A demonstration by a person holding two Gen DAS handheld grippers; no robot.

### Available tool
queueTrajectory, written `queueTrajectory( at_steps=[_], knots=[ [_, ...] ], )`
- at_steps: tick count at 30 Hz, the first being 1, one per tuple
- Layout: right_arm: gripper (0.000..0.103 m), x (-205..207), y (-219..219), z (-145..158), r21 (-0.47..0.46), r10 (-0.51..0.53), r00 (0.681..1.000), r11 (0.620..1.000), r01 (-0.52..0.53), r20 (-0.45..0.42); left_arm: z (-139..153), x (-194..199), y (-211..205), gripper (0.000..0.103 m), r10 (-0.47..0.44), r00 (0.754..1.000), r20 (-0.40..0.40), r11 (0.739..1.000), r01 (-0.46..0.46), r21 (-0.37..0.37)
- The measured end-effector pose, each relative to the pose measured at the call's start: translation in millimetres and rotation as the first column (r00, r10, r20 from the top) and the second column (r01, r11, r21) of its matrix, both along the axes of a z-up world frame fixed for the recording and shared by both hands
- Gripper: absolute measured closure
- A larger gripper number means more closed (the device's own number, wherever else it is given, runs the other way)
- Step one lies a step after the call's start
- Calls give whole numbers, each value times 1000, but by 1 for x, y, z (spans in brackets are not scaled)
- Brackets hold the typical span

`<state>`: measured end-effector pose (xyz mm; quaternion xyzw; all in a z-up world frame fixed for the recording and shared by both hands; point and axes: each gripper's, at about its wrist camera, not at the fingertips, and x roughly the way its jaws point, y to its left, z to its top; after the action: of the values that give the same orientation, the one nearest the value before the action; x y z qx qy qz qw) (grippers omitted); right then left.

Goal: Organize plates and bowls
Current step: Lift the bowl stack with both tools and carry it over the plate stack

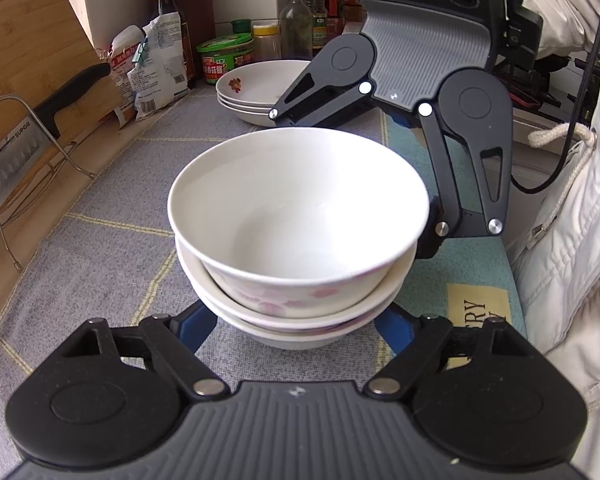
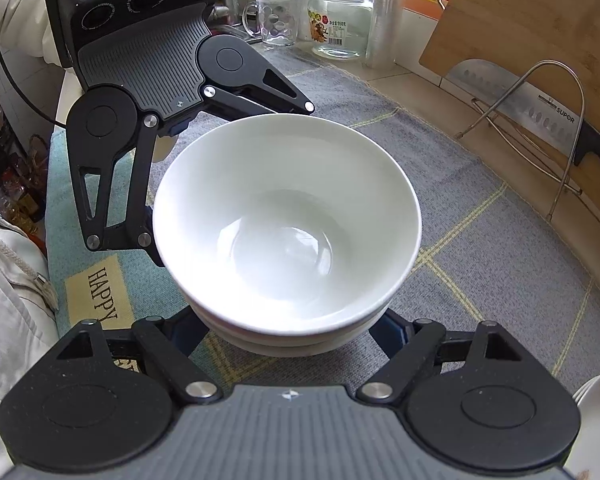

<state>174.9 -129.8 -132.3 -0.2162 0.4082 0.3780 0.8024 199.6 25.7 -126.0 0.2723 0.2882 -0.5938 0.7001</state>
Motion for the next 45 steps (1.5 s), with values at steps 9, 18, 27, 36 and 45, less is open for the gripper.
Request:
queueTrajectory(
  at_steps=[9, 18, 27, 36, 45],
  knots=[
    [15, -10, -9, 10, 5, -8, 1000, 1000, 8, -6, 8, -10, -12, 18, 13, 1000, 2, 1000, -13, 3],
    [15, -16, -48, 33, 9, 43, 999, 999, -44, 7, 26, -18, -55, 18, 61, 998, 11, 998, -61, -10],
    [15, -15, -112, 47, -26, 59, 997, 998, -58, 49, 33, -22, -128, 18, 59, 998, 39, 998, -58, -32],
    [15, -11, -176, 60, -38, -3, 996, 999, 6, 91, 38, -17, -196, 18, -6, 996, 92, 999, 10, -42],
    [15, 5, -222, 54, -53, -54, 994, 997, 60, 99, 26, 6, -243, 18, -38, 995, 87, 999, 40, -24]
  ],
)
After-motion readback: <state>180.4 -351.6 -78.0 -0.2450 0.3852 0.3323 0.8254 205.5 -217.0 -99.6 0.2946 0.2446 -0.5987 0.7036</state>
